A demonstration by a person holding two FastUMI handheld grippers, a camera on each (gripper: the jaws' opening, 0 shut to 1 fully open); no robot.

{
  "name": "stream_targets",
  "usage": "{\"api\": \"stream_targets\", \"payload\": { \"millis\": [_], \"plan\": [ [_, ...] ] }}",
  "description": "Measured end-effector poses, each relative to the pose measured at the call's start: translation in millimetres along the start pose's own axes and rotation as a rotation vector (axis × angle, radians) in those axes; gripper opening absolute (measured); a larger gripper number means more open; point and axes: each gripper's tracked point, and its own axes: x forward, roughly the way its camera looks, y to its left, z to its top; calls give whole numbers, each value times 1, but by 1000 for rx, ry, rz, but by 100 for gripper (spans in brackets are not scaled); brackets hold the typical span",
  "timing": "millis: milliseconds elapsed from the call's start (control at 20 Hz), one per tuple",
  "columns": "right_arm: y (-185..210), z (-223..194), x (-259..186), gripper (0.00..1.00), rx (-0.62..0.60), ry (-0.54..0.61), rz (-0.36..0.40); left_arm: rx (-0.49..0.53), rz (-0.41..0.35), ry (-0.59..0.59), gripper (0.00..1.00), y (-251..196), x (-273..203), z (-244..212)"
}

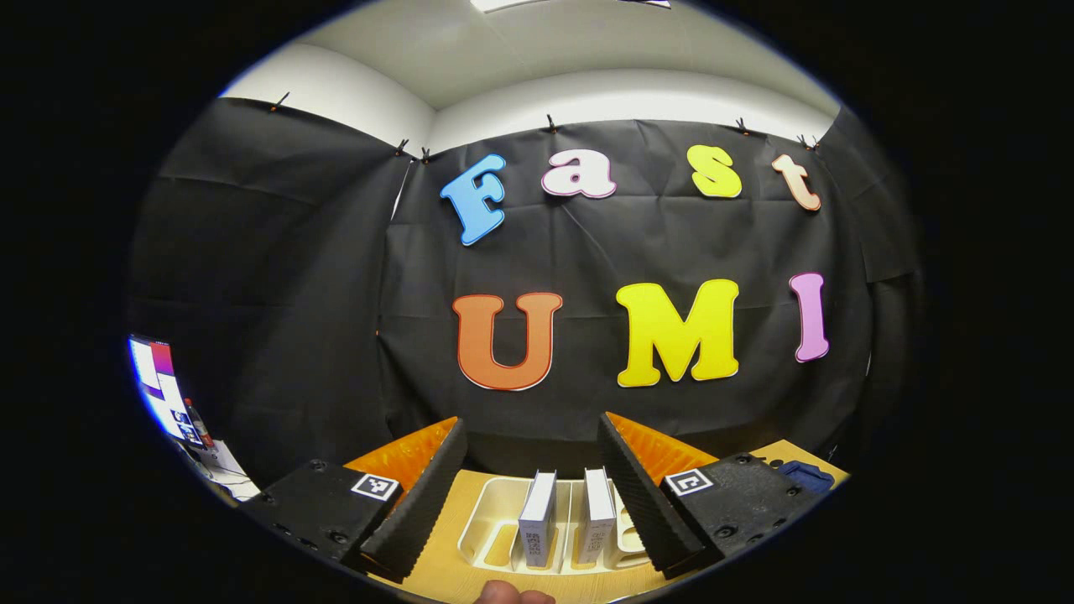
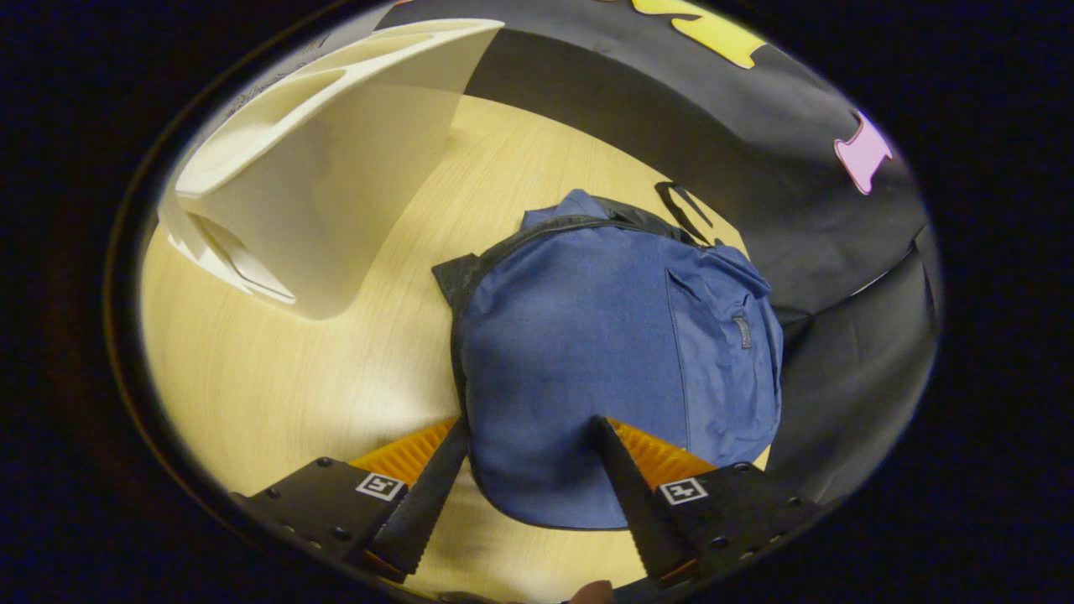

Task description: Open the schoolbag, grab two books from the bookshelf and put them into the schoolbag.

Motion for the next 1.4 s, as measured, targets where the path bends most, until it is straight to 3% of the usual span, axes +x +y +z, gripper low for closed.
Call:
{"api": "stream_targets", "payload": {
  "millis": [50, 200, 400, 500, 550, 650, 900, 1400],
  "plan": [
    [0, -1, 4, 87, 11, 7, 0, 0, 1, 0, 99, 1, -1, 0],
    [0, 1, 3, 88, 39, 20, 9, -3, 3, 2, 99, 3, 0, -1],
    [5, 2, 1, 53, 68, 30, 34, -9, 5, 11, 99, 6, 2, -3],
    [1, 3, -2, 30, 99, 31, 40, -11, 4, 13, 99, 6, 1, -5],
    [1, 5, -4, 8, 110, 27, 56, -12, 4, 13, 99, 6, 1, -4],
    [-1, 5, -9, 0, 123, 21, 99, -19, -2, 10, 99, 4, 0, -5],
    [-23, 17, -44, 0, 177, -27, 208, -24, -16, 18, 99, -5, 1, -11],
    [-112, 40, -115, 0, 246, -131, 278, -45, -70, 70, 99, -33, 16, -25]
  ]
}}
